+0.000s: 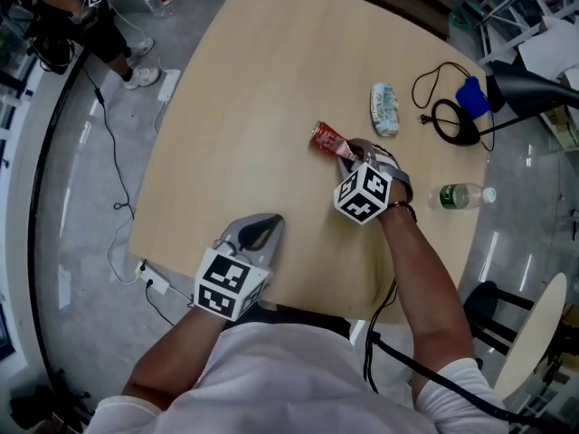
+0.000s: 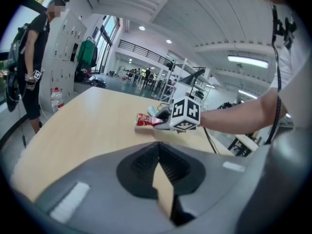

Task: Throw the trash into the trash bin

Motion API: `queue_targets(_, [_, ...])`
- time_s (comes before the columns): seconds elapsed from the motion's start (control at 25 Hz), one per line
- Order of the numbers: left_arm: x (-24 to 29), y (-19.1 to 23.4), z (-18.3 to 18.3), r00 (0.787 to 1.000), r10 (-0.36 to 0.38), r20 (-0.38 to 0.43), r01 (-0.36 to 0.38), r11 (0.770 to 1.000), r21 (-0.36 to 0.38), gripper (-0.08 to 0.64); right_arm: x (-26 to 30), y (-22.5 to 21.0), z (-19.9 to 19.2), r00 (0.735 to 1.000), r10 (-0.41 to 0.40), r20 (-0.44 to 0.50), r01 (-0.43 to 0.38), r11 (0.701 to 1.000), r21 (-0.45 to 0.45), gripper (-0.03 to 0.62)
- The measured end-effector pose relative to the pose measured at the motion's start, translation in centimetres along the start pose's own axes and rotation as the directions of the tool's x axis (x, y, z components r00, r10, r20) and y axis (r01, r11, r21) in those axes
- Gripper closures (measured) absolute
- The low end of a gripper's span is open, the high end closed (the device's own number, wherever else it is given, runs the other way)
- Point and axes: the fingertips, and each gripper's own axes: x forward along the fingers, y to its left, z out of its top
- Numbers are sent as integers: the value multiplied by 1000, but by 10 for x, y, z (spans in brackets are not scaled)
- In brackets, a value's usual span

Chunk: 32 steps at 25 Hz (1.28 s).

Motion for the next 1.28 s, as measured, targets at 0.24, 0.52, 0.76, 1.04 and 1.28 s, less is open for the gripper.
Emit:
queue_targets(0.24, [-12,-10,8,999,-20,31,18,999,41,554,-36,3,7,997,-38,63,30,992,123,474])
queue_targets(0.52, [-36,-21,4,997,-49,55,45,996,77,554,-89,22,22,987,-97,125,64,968,243,476])
queue_targets(0.76, [-61,-26,1,994,-69,84,60,993,104,554,-146,40,44,958,-155,240,30,889,456,477])
queue_targets(1.04, [-86,-34,5,984,-98,145,78,987,140,554,-210,74,46,922,-236,308,-18,768,640,477])
queue_targets(1.28, [-108,-44,15,972,-139,192,106,979,172,554,-263,105,58,885,-326,332,-14,695,719,477])
